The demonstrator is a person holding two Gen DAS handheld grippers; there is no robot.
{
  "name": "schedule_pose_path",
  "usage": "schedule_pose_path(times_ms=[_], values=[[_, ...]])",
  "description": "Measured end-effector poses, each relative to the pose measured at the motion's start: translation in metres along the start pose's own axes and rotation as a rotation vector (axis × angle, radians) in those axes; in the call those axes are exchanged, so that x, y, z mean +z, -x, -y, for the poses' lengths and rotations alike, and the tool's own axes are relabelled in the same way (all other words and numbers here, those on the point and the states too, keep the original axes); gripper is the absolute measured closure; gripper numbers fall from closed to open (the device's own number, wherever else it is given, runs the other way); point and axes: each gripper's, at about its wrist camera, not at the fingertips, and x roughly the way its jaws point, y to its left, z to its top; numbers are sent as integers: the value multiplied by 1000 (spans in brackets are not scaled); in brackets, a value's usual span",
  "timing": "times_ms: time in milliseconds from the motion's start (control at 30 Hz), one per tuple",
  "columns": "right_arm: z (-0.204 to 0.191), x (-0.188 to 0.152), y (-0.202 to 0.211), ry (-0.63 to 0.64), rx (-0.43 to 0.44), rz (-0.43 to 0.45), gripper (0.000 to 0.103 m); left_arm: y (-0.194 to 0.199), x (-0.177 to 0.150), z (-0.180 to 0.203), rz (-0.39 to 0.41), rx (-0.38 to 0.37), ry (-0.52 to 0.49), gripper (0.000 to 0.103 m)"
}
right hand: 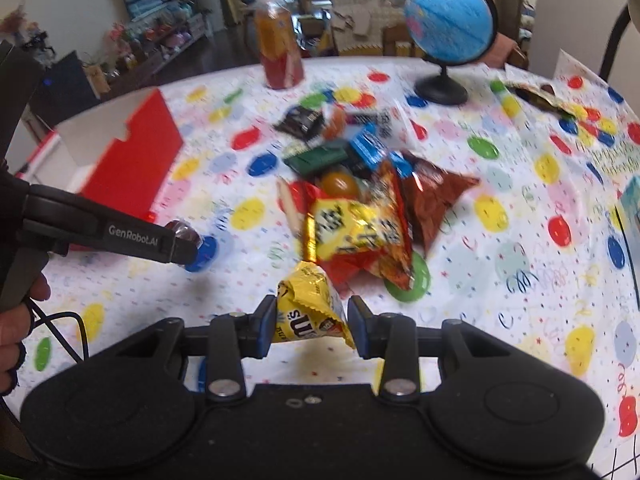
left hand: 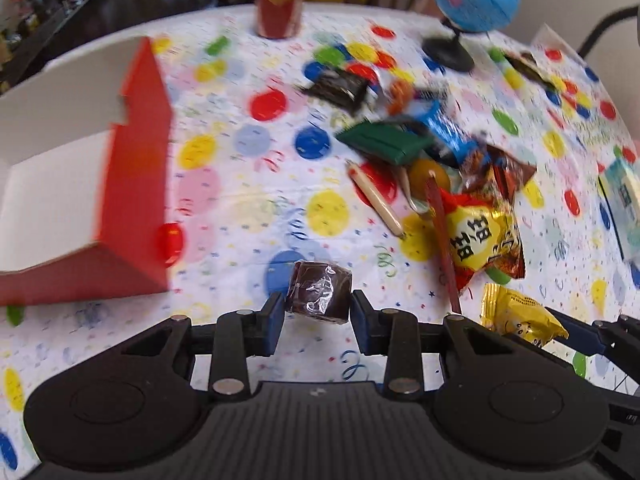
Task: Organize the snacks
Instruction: 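Carry the M&M's bag with the right tool while the left tool carries the chocolate toward the red box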
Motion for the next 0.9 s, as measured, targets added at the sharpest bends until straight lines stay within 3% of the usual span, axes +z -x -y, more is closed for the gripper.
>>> schedule_pose_path(times_ms=[333, 500, 600, 767, 867, 900], values=[[-37, 28, 35, 50, 102, 80, 67, 75, 0, -37, 126, 13, 81, 69], [-53, 46, 41, 65, 114, 121, 67, 85, 0, -60, 157, 12, 87, 68], [-58, 46, 35, 46, 93, 106, 67, 62, -7, -78, 58, 25, 117, 68], [-64, 27, 19, 11, 81, 31, 67, 22, -26, -98, -76, -16, 209, 68], [-61, 17, 17, -19, 83, 10, 69, 4, -29, -95, -121, -34, 243, 52], [-59, 15, 17, -26, 80, 9, 69, -2, -30, -94, -128, -42, 248, 42]])
